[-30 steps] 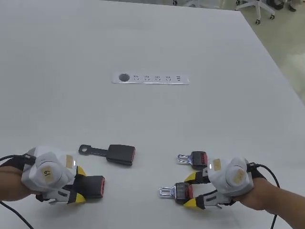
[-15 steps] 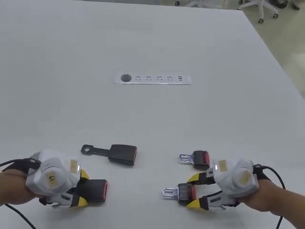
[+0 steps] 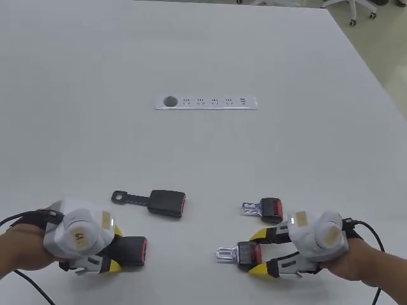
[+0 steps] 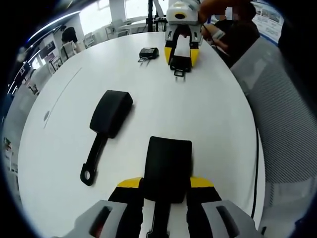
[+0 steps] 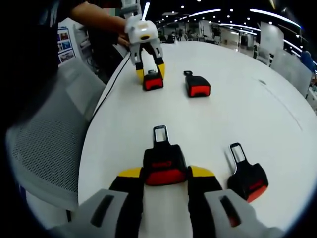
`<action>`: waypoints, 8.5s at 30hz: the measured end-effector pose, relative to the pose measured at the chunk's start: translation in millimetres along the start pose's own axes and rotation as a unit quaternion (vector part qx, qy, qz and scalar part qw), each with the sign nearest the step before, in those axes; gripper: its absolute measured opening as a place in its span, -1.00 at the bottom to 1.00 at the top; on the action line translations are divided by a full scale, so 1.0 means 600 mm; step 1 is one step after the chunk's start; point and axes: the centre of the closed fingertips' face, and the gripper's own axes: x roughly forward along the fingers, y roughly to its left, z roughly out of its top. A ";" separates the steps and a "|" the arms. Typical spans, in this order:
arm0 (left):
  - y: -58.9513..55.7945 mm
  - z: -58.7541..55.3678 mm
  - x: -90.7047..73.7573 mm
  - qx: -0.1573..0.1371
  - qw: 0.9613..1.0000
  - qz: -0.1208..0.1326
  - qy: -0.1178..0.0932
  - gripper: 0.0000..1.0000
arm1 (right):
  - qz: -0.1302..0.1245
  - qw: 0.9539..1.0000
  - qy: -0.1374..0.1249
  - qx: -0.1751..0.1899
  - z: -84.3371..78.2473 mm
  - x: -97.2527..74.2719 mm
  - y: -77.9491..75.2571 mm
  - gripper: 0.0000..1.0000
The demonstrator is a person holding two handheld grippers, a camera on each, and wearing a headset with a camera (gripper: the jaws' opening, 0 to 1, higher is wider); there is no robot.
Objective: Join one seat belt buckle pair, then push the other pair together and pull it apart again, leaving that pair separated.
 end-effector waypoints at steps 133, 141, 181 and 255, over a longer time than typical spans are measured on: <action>-0.007 0.007 0.001 0.055 0.998 -0.023 -0.005 -0.33 | 0.017 0.994 -0.105 -0.006 0.202 0.188 0.032 -0.31; -0.005 0.009 -0.001 0.048 0.997 -0.025 -0.055 -0.33 | 0.016 0.994 -0.109 -0.025 0.201 0.187 0.033 -0.32; -0.007 0.010 0.000 0.031 0.995 -0.022 -0.087 -0.35 | 0.018 0.992 -0.122 -0.030 0.200 0.183 0.032 -0.34; 0.139 0.165 -0.012 0.041 0.996 0.022 -0.076 0.47 | -0.098 0.990 -0.075 0.066 0.009 -0.088 -0.153 0.45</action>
